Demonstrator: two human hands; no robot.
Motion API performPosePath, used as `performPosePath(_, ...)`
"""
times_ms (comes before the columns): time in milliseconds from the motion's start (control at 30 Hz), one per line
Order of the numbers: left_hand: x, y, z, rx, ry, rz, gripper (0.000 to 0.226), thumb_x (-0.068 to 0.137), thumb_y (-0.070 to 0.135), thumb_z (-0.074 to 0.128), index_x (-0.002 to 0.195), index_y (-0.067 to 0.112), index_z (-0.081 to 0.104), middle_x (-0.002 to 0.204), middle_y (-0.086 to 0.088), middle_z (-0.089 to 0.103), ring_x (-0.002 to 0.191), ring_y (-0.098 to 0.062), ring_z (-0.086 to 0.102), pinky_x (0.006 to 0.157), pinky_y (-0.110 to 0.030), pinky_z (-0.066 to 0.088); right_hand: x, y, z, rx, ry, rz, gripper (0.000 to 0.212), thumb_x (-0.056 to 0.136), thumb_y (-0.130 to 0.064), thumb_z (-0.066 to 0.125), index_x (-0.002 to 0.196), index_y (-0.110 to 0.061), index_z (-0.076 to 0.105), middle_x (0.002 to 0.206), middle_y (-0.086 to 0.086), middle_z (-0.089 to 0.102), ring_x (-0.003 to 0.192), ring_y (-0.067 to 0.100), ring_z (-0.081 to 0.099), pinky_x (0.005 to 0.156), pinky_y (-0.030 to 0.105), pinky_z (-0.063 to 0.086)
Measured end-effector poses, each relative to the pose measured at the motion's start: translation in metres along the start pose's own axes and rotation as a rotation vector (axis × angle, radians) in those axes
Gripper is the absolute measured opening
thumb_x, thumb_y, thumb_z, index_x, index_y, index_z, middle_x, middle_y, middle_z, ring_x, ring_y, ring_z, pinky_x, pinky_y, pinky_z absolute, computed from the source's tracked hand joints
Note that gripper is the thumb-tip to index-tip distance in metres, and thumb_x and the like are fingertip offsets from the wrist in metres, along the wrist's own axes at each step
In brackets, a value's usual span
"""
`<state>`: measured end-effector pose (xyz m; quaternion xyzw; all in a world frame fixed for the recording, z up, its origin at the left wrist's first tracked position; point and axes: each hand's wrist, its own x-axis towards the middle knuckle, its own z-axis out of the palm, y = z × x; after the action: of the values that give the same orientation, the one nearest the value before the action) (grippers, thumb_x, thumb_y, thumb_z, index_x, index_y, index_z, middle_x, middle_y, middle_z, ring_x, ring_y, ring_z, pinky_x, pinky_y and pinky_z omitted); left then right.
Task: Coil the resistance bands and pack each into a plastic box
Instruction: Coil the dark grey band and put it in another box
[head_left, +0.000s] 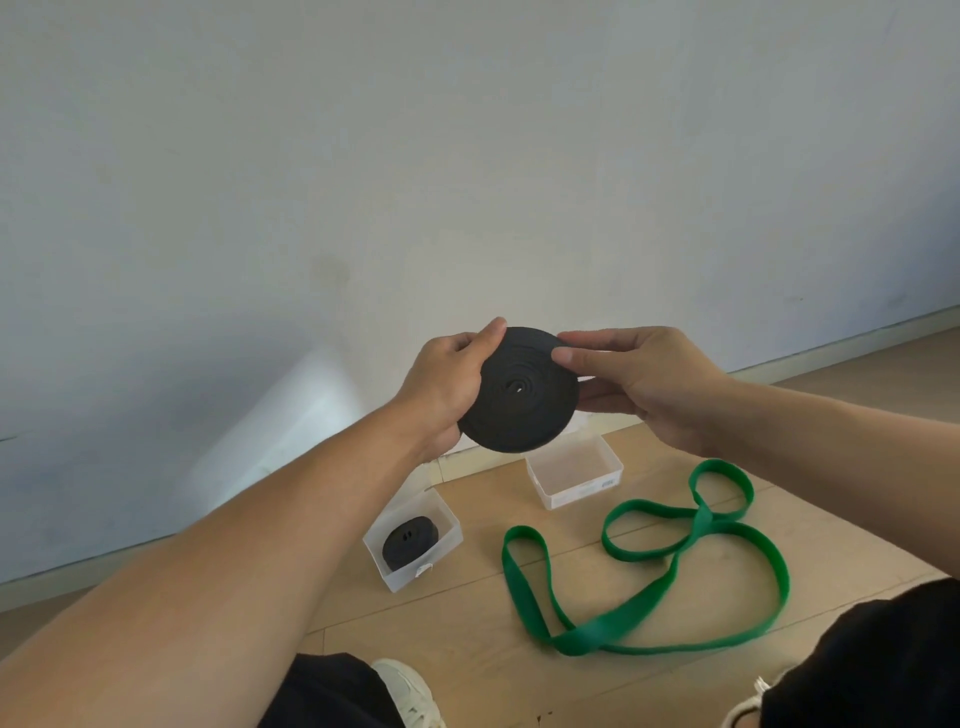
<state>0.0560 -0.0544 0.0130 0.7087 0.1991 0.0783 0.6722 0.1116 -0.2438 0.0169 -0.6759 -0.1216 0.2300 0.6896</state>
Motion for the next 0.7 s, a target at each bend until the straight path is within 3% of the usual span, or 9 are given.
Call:
performPosePath(100,0.001,-0.002,-0.004,-0.026,0.035,-0.046,0.040,0.096,0.049,0.064,0.104,0.012,0.076,0.103,-0.012,0.079,0.099,-0.032,0.074,0.096,-0.052,0.058,-0.001,0.004,0.008,0.025,-0.008,-0.025,0.039,0.081,-0.012,0.081,0.119,-0.017,0.071,0.097,0.013,0.079,0.087,0.032,0.077,0.077,0.032,0.063)
performPosePath(200,-0.002,-0.001,-0.013,-0.040,-0.128,-0.161,0.051,0.083,0.054,0.073,0.111,0.012,0.077,0.107,-0.013,0.079,0.101,-0.034,0.075,0.092,-0.047,0.060,-0.001,0.007,0.008,-0.004,0.002,-0.028,0.038,0.082,-0.011,0.080,0.119,-0.013,0.072,0.095,0.014,0.079,0.089,0.032,0.077,0.076,0.029,0.063)
performPosePath(267,-0.002,-0.004,-0.018,0.002,-0.178,-0.144,0.045,0.078,0.042,0.081,0.111,0.011,0.076,0.105,-0.014,0.079,0.101,-0.035,0.074,0.087,-0.044,0.061,0.001,0.007,0.006,-0.037,-0.026,-0.003,0.034,0.084,-0.013,0.079,0.118,-0.012,0.073,0.098,0.013,0.079,0.092,0.030,0.077,0.079,0.028,0.062)
performPosePath(333,0.001,-0.005,-0.023,-0.018,-0.162,-0.137,0.038,0.078,0.030,0.083,0.109,0.009,0.076,0.103,-0.014,0.080,0.097,-0.034,0.075,0.082,-0.042,0.062,0.003,0.004,0.003,-0.074,-0.046,0.005,0.026,0.088,-0.014,0.075,0.114,-0.013,0.074,0.101,0.011,0.079,0.093,0.026,0.077,0.081,0.028,0.062)
performPosePath(467,0.004,-0.002,-0.026,-0.054,-0.138,-0.147,0.032,0.079,0.028,0.083,0.105,0.010,0.078,0.100,-0.013,0.080,0.090,-0.031,0.075,0.081,-0.040,0.061,0.006,-0.002,0.002,-0.080,-0.049,0.002,0.019,0.091,-0.013,0.072,0.110,-0.013,0.075,0.098,0.007,0.080,0.088,0.019,0.078,0.078,0.025,0.061)
performPosePath(700,0.006,-0.001,-0.024,-0.090,-0.102,-0.114,0.030,0.083,0.027,0.082,0.110,0.013,0.076,0.102,-0.011,0.080,0.092,-0.030,0.076,0.075,-0.038,0.061,0.010,0.009,0.013,0.003,-0.021,-0.006,0.032,0.087,-0.016,0.077,0.118,-0.015,0.073,0.104,0.011,0.079,0.097,0.028,0.076,0.085,0.031,0.059)
